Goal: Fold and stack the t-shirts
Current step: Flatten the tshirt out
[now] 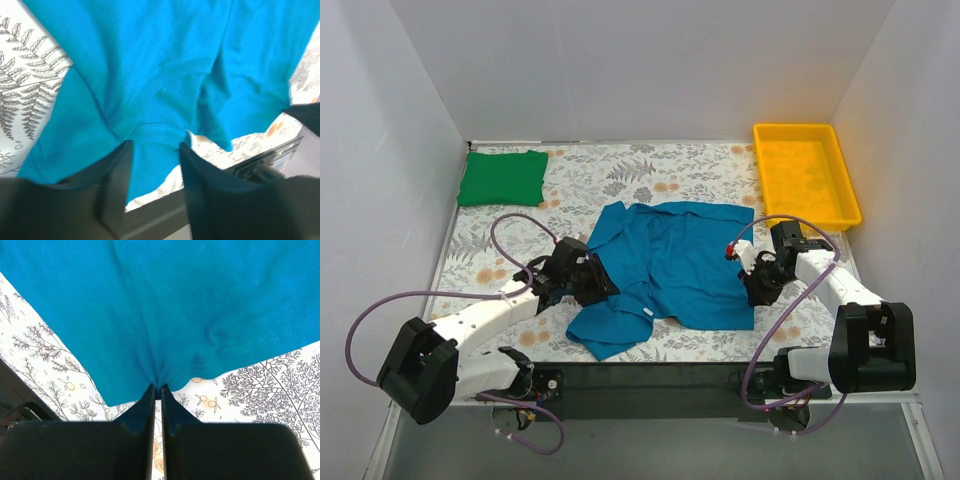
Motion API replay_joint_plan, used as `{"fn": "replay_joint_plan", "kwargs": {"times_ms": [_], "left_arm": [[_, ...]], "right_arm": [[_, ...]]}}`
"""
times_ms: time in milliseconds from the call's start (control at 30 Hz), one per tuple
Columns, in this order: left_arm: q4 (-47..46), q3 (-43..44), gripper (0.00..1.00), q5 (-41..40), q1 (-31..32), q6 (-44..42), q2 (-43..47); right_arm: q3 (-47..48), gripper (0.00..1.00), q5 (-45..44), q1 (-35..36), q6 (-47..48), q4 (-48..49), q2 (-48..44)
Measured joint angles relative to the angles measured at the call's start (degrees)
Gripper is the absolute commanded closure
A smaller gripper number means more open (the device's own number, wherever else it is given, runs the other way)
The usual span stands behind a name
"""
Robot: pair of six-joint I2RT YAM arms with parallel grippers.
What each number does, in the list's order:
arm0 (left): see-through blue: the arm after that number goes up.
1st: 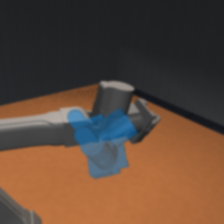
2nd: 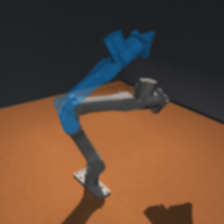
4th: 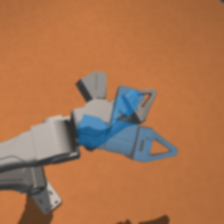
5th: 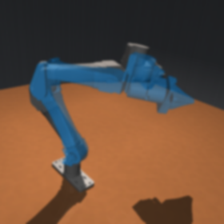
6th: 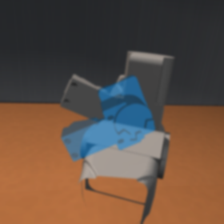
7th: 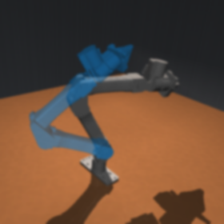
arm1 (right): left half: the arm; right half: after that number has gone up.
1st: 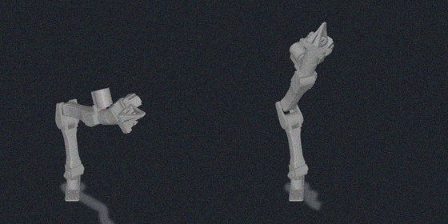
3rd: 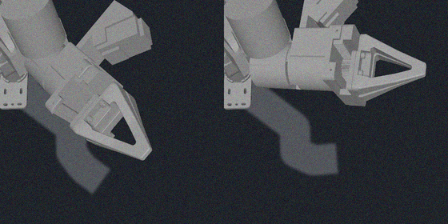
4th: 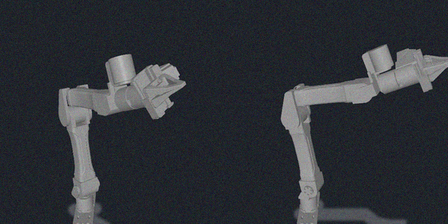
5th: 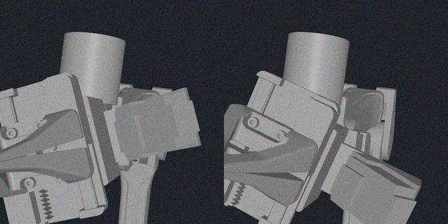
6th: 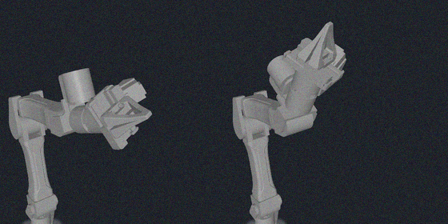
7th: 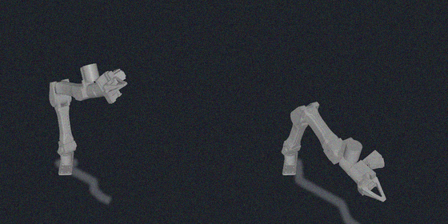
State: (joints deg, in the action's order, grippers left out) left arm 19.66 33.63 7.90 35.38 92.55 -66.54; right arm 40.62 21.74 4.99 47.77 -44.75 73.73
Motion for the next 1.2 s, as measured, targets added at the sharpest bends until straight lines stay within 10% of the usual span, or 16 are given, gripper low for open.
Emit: {"fn": "replay_joint_plan", "kwargs": {"times_ms": [867, 1200], "left_arm": [[-3.48, -2.75, 0.66, -0.24, 0.0, 1.33, -7.87], [-2.29, -2.64, 0.55, 1.64, 0.0, -0.15, -3.98]], "right_arm": [[-0.68, 0.94, -0.31, -0.11, -0.5, 0.57, 0.0], [-1.49, 0.94, -0.35, -0.11, -0.48, 1.33, -0.2]]}}
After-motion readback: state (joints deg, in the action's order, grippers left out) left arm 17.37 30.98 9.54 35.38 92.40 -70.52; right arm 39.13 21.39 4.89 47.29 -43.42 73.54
